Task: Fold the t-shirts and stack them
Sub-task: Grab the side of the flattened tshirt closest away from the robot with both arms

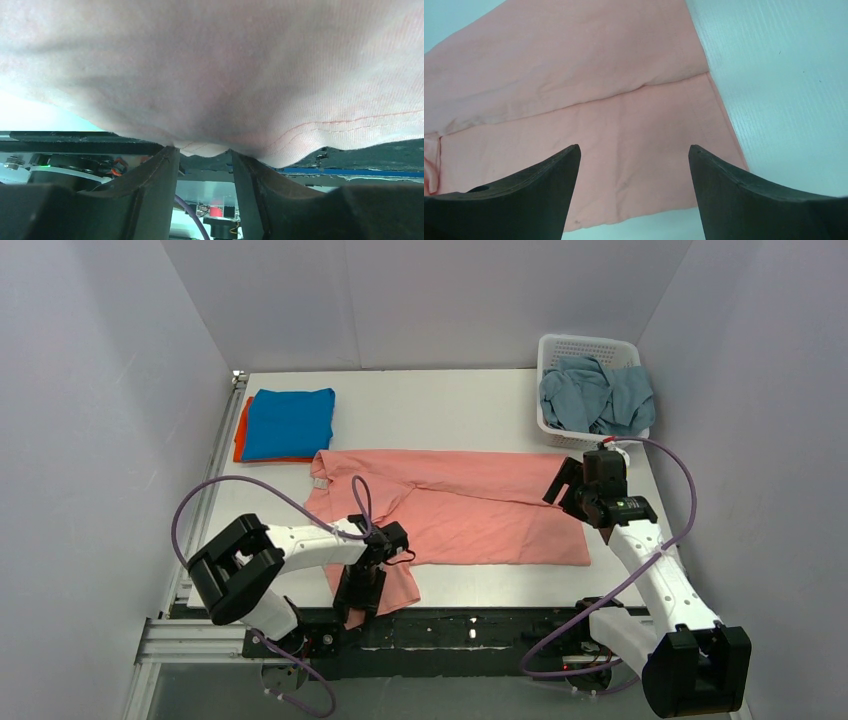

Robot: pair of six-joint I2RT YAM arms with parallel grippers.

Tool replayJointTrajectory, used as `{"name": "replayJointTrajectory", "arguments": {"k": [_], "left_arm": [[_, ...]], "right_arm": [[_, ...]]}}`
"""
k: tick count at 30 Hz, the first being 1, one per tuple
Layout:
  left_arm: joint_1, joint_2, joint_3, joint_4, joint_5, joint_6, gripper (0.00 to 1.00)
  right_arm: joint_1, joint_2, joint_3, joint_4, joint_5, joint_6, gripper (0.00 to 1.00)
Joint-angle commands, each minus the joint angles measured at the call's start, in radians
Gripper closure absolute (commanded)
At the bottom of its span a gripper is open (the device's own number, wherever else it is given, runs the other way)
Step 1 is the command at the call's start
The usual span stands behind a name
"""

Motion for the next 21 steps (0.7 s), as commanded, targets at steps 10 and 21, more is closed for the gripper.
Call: {"name": "replayJointTrajectory", "arguments": {"k": [10, 21], "left_arm": [[-0.005, 0.070, -0.020, -0.112, 0.036, 0.022, 0.83], [-0.004, -0.271, 0.063, -0.165, -0.053, -0.011, 1.00]], "right_arm": [[-0.025, -0.039, -0.008, -0.015, 0.027, 0.004, 0.12], [-0.036, -0.192, -0.226, -0.248, 0.098, 0.467, 0.15]]}}
